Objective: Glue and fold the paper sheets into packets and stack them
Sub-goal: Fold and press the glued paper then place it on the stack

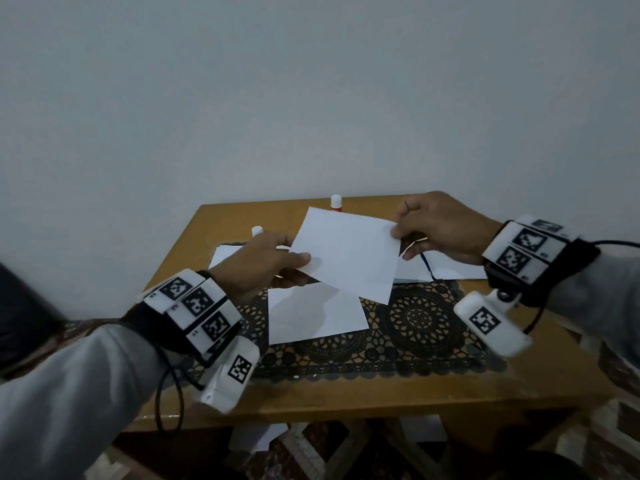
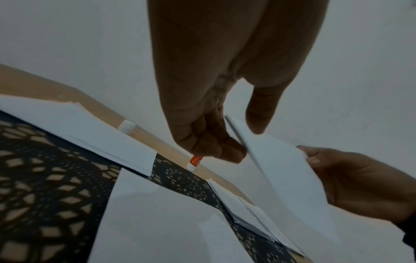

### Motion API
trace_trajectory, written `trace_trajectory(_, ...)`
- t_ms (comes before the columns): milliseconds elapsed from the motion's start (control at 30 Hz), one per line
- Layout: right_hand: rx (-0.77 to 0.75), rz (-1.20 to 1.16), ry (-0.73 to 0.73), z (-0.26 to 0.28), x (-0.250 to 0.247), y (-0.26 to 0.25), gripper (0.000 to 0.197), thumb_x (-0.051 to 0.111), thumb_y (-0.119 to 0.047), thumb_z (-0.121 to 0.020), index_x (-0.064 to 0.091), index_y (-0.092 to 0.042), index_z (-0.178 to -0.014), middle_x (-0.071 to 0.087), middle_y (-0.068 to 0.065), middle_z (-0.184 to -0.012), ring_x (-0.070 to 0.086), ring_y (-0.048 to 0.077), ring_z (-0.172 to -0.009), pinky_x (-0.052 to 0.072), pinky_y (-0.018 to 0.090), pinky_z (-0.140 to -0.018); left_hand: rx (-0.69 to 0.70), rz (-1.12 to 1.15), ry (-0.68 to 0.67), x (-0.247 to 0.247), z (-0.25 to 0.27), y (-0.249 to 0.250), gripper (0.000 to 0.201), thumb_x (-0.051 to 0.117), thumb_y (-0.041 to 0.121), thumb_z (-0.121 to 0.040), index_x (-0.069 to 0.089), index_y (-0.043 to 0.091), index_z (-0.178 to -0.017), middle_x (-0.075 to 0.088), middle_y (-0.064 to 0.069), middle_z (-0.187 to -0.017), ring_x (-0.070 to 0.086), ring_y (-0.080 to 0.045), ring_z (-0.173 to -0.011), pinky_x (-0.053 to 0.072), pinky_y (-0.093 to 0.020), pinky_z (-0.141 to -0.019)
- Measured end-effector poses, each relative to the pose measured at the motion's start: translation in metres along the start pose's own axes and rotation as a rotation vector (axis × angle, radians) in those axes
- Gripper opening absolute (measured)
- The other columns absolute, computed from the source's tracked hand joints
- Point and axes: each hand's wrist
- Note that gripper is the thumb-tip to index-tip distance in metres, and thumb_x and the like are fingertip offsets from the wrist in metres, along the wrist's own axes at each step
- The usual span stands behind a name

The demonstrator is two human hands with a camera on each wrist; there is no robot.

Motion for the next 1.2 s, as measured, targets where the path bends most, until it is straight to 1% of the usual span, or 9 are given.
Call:
trace_trajectory(100, 0.107, -0.074, -0.015, -0.010, 0.013, 0.013, 0.013, 0.059, 0.005, -0.086, 0.054, -0.006, -0.080, 0.061, 0.011, -0.066, 0.060, 0.019, -0.055, 0.056, 0.031, -0.057, -0.025, -0.001, 0.055, -0.006, 0.003, -0.007, 0.014, 0.054, 0.013, -0.095, 0.061, 0.003, -0.090, 0.069, -0.011, -0.081, 0.067, -0.021, -0.067, 0.050, -0.028, -0.066)
trace_trajectory(167, 0.140, -0.083, -0.040, -0.016, 0.022, 0.020, 0.010, 0.058, 0.005, -0.087, 0.055, -0.004, -0.085, 0.060, 0.012, -0.070, 0.058, 0.019, -0.057, 0.055, 0.030, -0.056, -0.052, 0.004, 0.066, -0.013, 0.004, -0.014, 0.014, 0.057, 0.011, -0.093, 0.059, 0.004, -0.081, 0.065, -0.008, -0.073, 0.061, -0.017, -0.058, 0.045, -0.026, -0.057)
trace_trajectory(300, 0.169, -0.077, -0.074, -0.024, 0.039, 0.029, 0.009, 0.059, 0.005, -0.088, 0.059, 0.001, -0.095, 0.062, 0.012, -0.075, 0.059, 0.019, -0.060, 0.055, 0.031, -0.056, -0.083, -0.053, 0.086, -0.023, 0.003, -0.030, 0.017, 0.058, 0.007, -0.091, 0.059, 0.006, -0.074, 0.063, -0.013, -0.073, 0.058, -0.020, -0.058, 0.043, -0.028, -0.058)
trace_trajectory(500, 0.265, -0.148, -0.111, -0.029, 0.053, 0.040, 0.024, 0.064, 0.002, -0.087, 0.057, 0.000, -0.110, 0.066, 0.017, -0.090, 0.063, 0.023, -0.069, 0.055, 0.031, -0.058, -0.155, -0.167, 0.157, -0.032, -0.002, -0.043, 0.020, 0.055, 0.007, -0.093, 0.060, 0.002, -0.074, 0.061, -0.012, -0.069, 0.060, -0.020, -0.059, 0.048, -0.029, -0.058)
trace_trajectory(633, 0.317, -0.094, -0.160, -0.027, 0.059, 0.048, 0.028, 0.063, 0.009, -0.084, 0.058, 0.012, -0.111, 0.066, 0.021, -0.090, 0.060, 0.020, -0.066, 0.052, 0.026, -0.056, -0.171, -0.204, 0.196, -0.032, -0.005, -0.048, 0.018, 0.053, 0.009, -0.095, 0.059, 0.004, -0.078, 0.059, -0.011, -0.070, 0.056, -0.019, -0.058, 0.045, -0.027, -0.054)
trace_trajectory(767, 0.326, -0.082, -0.108, -0.027, 0.061, 0.052, 0.017, 0.066, 0.007, -0.083, 0.063, 0.010, -0.098, 0.064, 0.022, -0.091, 0.058, 0.019, -0.064, 0.051, 0.025, -0.054, -0.204, -0.233, 0.188, -0.030, -0.008, -0.053, 0.006, 0.059, 0.006, -0.091, 0.060, 0.003, -0.085, 0.059, -0.009, -0.068, 0.054, -0.016, -0.056, 0.044, -0.024, -0.051)
trace_trajectory(867, 0.318, 0.032, -0.063, -0.031, 0.061, 0.055, 0.021, 0.068, 0.003, -0.083, 0.063, 0.014, -0.100, 0.066, 0.021, -0.087, 0.058, 0.019, -0.062, 0.049, 0.025, -0.052, -0.205, -0.234, 0.150, -0.030, -0.009, -0.057, 0.007, 0.066, 0.002, -0.084, 0.059, 0.003, -0.084, 0.062, -0.012, -0.070, 0.059, -0.018, -0.061, 0.045, -0.026, -0.055)
trace_trajectory(1000, 0.286, 0.220, -0.077, -0.035, 0.064, 0.054, 0.010, 0.071, -0.003, -0.083, 0.065, 0.006, -0.082, 0.065, 0.016, -0.070, 0.059, 0.019, -0.059, 0.050, 0.027, -0.056, -0.176, -0.388, 0.168, -0.029, -0.011, -0.055, 0.012, 0.069, 0.007, -0.083, 0.061, 0.006, -0.075, 0.065, -0.009, -0.067, 0.059, -0.014, -0.057, 0.046, -0.021, -0.055)
trace_trajectory(1200, 0.282, 0.316, -0.103, -0.040, 0.067, 0.050, 0.017, 0.071, -0.005, -0.084, 0.062, -0.001, -0.070, 0.063, 0.008, -0.057, 0.057, 0.010, -0.044, 0.045, 0.019, -0.045, -0.152, -0.575, 0.204, -0.029, -0.018, -0.052, 0.010, 0.071, 0.014, -0.083, 0.063, 0.009, -0.082, 0.065, -0.004, -0.076, 0.058, -0.015, -0.063, 0.045, -0.023, -0.059)
Point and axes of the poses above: each hand's wrist, its own z-axis away from the middle knuckle, its own x-axis out of the palm, y = z × x
